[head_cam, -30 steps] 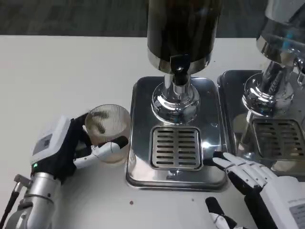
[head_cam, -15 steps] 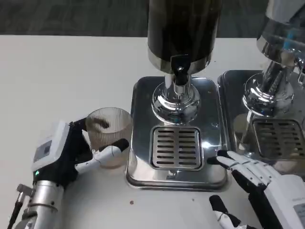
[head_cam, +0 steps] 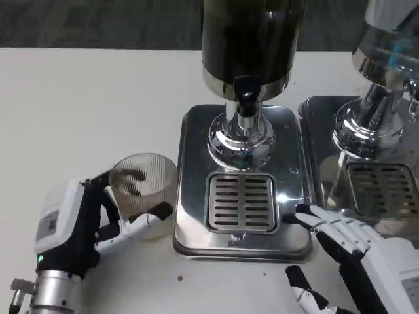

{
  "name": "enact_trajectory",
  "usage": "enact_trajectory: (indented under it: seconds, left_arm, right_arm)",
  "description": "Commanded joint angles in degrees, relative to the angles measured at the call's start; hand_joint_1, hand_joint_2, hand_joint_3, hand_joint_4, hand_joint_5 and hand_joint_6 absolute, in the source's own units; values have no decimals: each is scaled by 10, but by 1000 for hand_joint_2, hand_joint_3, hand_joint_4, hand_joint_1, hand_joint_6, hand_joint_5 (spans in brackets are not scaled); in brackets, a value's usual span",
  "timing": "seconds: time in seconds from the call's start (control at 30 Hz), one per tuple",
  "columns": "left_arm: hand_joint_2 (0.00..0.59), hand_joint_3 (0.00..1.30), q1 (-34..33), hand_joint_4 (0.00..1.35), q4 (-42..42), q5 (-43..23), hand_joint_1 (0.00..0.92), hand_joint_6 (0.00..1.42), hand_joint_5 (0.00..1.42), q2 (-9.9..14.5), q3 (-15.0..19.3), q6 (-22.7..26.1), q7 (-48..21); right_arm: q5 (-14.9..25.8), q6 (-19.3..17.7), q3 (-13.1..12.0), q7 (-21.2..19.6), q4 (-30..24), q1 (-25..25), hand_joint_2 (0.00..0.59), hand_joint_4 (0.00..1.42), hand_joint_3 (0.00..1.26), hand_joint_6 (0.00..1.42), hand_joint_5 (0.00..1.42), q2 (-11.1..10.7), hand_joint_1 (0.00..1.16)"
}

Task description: Grasp the cup under the faucet to collect the drink, then remove the cup.

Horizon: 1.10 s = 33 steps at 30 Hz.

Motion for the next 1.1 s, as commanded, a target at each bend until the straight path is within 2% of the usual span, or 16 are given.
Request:
enact_trajectory:
  seconds: [0.03, 0.23, 0.43, 0.83, 1.1]
  left_arm:
    - [108, 603, 10, 788, -56, -9, 258, 1330, 1054, 0, 14, -17, -13]
    - [108, 603, -1, 788, -84, -3, 249, 1312, 1054, -16, 9, -14, -42]
    - [107, 603, -30, 779, -68, 0, 244, 1312, 1044, -35, -2, -4, -73]
    - [107, 603, -110, 763, 40, 19, 243, 1312, 1032, -78, -33, 13, -88]
    - [110, 593, -150, 762, 98, 25, 235, 1293, 1031, -93, -48, 22, -81]
  right_arm:
    - [8, -8, 0, 2, 5, -5, 459, 201, 295, 251, 236, 2, 458]
    - [6, -7, 2, -1, 7, -6, 460, 201, 295, 256, 236, 7, 458]
    - [3, -5, 2, -5, 4, 3, 465, 201, 295, 262, 236, 13, 455]
    - [-2, -2, 1, -9, -4, 18, 462, 201, 303, 265, 246, 30, 437]
    - [0, 0, -1, -6, -10, 24, 461, 201, 304, 265, 246, 36, 432]
